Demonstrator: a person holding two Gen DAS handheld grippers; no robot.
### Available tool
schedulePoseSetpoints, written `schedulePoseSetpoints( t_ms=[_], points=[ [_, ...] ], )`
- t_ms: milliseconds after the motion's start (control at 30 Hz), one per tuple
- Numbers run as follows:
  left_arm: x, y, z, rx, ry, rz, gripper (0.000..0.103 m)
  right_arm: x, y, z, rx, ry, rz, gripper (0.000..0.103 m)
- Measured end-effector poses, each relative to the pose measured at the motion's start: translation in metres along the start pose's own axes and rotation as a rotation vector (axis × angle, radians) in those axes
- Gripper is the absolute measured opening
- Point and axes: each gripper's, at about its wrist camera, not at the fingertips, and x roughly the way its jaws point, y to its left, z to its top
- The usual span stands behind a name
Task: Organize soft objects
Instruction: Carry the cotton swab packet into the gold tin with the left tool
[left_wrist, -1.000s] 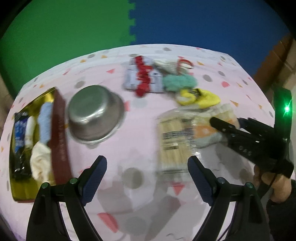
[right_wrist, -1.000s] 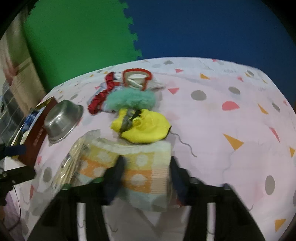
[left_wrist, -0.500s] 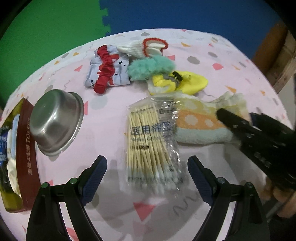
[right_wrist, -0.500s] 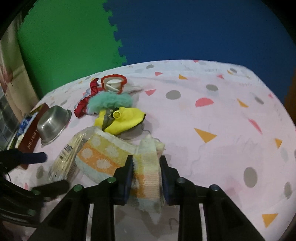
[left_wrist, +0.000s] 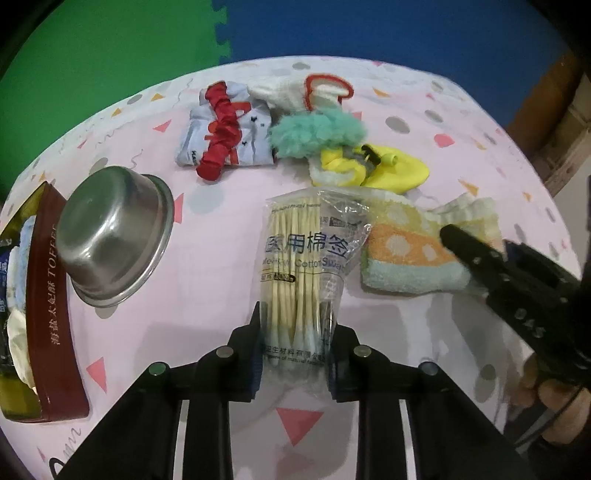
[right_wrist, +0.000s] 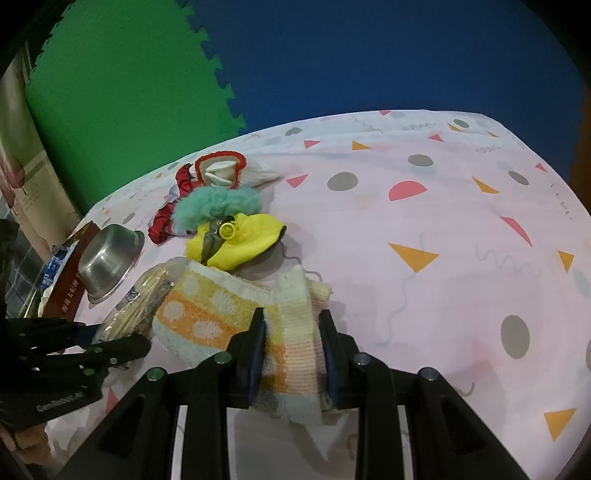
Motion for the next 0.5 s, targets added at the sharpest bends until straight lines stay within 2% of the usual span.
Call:
schedulePoseSetpoints(
  t_ms=[233, 400, 500],
  points=[
    [-0.031, 0.014, 0.0, -0.023, -0.055, 0.03, 0.023, 0.0, 0.002, -0.001, -0.014, -0.004, -0.013, 0.027],
    [-0.053, 0.029, -0.002, -0.034, -0.092, 0.091, 0.023, -0.002, 0.008, -0.001, -0.046, -0.007, -0.043, 0.027],
    [-0.066, 0.045, -0.001, -0.065, -0.101, 0.092, 0.023, -0.003, 0.012, -0.001, -0.066, -0.008, -0.06, 0.027]
  ],
)
